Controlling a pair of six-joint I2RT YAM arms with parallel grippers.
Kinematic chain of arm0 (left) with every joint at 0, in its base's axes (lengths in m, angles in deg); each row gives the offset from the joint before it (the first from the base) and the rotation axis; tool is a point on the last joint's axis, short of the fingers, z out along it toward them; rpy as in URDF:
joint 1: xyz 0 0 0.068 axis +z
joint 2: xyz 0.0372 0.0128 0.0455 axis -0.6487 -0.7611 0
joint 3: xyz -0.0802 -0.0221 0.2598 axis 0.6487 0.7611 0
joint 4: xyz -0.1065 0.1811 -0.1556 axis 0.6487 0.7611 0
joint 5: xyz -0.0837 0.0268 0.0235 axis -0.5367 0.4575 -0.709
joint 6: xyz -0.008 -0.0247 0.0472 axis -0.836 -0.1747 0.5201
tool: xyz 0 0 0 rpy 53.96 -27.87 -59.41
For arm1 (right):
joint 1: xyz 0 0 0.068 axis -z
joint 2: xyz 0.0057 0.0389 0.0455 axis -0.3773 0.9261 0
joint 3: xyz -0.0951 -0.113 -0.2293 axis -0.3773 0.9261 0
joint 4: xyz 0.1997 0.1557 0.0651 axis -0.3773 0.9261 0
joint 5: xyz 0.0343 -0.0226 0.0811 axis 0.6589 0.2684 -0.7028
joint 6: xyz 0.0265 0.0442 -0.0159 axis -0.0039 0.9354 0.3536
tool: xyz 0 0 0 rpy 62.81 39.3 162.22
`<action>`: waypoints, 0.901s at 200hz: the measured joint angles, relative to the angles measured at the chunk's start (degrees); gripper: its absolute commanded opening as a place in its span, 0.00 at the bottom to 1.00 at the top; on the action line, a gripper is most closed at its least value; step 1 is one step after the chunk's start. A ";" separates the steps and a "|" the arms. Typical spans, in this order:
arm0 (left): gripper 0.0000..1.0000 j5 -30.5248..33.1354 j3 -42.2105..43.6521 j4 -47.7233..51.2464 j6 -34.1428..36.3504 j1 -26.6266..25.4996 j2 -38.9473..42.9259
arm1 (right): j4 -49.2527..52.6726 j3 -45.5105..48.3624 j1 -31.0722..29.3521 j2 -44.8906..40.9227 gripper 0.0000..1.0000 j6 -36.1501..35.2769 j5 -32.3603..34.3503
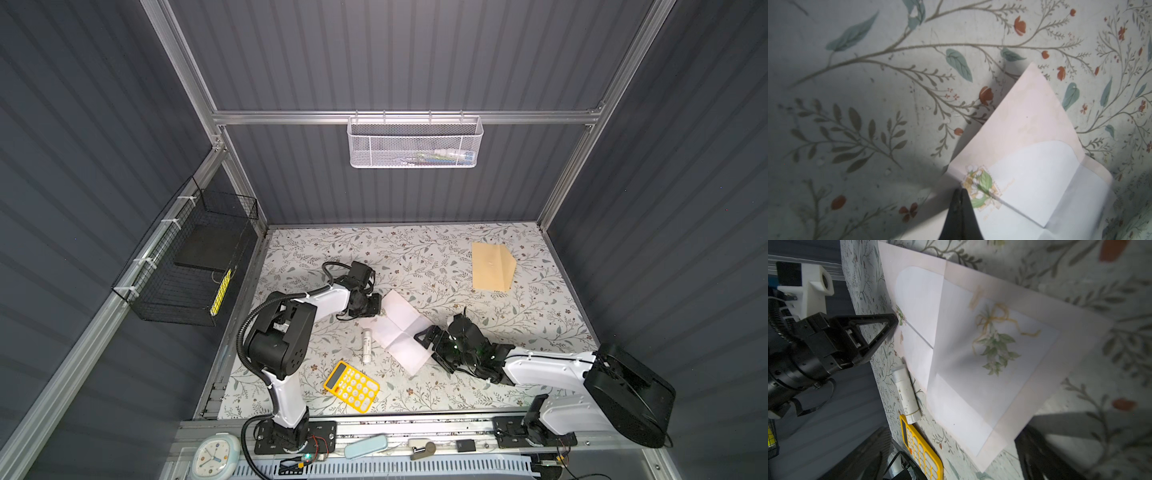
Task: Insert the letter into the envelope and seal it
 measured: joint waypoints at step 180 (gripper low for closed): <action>0.02 -1.27 2.10 -2.08 -2.25 -0.90 1.14 | -7.87 -18.27 5.70 16.06 0.95 -5.44 -9.25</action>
